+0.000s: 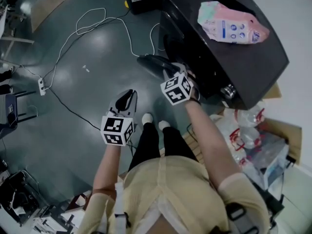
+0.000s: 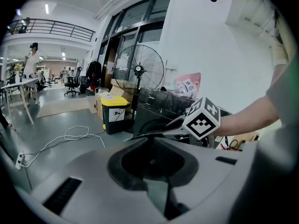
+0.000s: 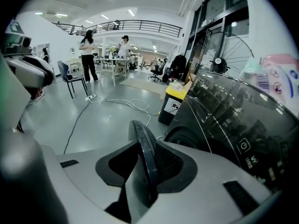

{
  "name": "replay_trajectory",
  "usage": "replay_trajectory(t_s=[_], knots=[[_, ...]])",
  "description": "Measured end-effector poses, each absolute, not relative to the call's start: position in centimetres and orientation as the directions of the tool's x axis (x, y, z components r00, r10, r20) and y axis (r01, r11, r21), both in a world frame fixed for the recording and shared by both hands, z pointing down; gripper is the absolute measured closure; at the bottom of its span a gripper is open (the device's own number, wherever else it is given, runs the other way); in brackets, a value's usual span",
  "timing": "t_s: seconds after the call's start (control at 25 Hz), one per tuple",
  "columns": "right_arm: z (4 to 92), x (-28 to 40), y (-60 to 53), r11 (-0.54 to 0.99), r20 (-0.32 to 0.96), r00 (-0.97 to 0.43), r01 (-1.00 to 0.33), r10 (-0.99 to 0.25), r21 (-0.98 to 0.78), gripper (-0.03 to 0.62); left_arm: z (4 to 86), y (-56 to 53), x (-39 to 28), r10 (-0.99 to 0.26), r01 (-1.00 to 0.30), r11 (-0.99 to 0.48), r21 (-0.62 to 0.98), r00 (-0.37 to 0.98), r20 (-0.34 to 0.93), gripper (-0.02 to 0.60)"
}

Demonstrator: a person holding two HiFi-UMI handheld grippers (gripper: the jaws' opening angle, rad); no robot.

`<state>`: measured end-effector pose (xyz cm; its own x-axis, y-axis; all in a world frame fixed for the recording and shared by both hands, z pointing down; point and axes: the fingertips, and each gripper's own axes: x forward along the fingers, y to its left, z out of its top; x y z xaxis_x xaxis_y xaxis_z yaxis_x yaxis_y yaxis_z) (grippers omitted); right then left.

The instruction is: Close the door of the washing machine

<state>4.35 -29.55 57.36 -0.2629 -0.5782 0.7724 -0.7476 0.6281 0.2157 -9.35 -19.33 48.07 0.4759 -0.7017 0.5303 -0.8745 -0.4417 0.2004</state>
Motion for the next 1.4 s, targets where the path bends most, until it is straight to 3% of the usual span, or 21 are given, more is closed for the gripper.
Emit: replay_trajectory(t_s=[0.72, 1.4], knots=[[57.0, 7.8, -34.2, 0.466, 0.756, -0.131, -0.85, -0.641, 0.248, 0.477, 47.6, -23.3, -7.7, -0.689, -0.85, -0.464, 0.25, 0.523, 0.502, 0.54], [57.1, 10.2, -36.4, 0.364, 0.726, -0.003, -0.867, -0.688, 0.342, 0.476, 47.7, -25.8, -9.4, -0.714, -0.875, -0.435, 0.214, 0.479, 0.511, 0.54]])
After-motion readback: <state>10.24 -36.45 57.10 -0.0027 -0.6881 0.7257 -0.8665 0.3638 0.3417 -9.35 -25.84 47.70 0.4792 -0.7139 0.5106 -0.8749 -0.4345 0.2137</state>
